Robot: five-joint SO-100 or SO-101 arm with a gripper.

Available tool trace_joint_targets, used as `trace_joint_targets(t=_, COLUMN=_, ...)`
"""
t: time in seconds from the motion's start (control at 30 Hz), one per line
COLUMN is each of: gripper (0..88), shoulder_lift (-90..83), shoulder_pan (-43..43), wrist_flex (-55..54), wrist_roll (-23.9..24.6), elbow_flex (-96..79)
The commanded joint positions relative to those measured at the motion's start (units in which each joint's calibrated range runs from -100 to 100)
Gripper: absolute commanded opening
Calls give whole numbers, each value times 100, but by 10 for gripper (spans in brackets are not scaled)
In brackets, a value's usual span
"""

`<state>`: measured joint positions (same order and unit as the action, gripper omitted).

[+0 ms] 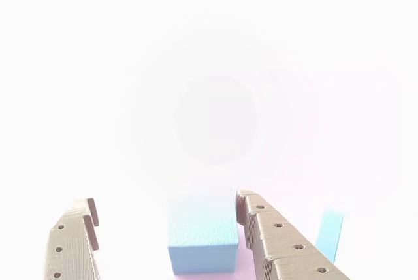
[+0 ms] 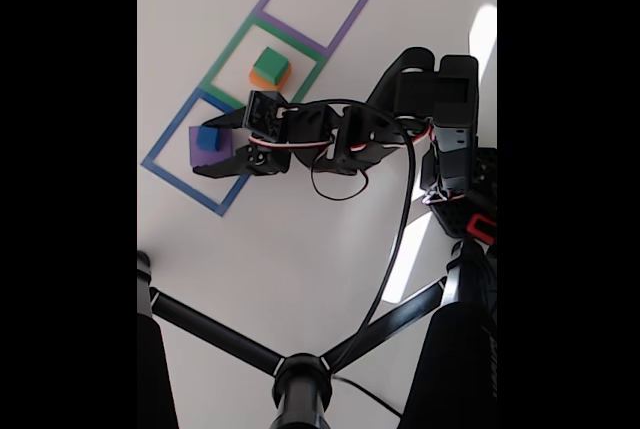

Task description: Tower of hanoi

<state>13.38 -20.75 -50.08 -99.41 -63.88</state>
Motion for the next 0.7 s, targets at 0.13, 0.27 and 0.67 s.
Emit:
trace_joint_targets(t=0.13, gripper=237, shoulder_lift=-1415, shoulder_pan=100, wrist_flex=846, wrist_roll=-59, elbow_flex=252)
trace_joint_targets(t=0.27, gripper=224, shoulder_lift=-2255, shoulder_pan=225, wrist_flex=1874, wrist_roll=-59, elbow_flex=388)
trace_joint_targets(t=0.67, gripper=13, shoulder_lift=-5557, shoulder_pan=867, wrist_flex=6797, wrist_roll=-59, elbow_flex=770)
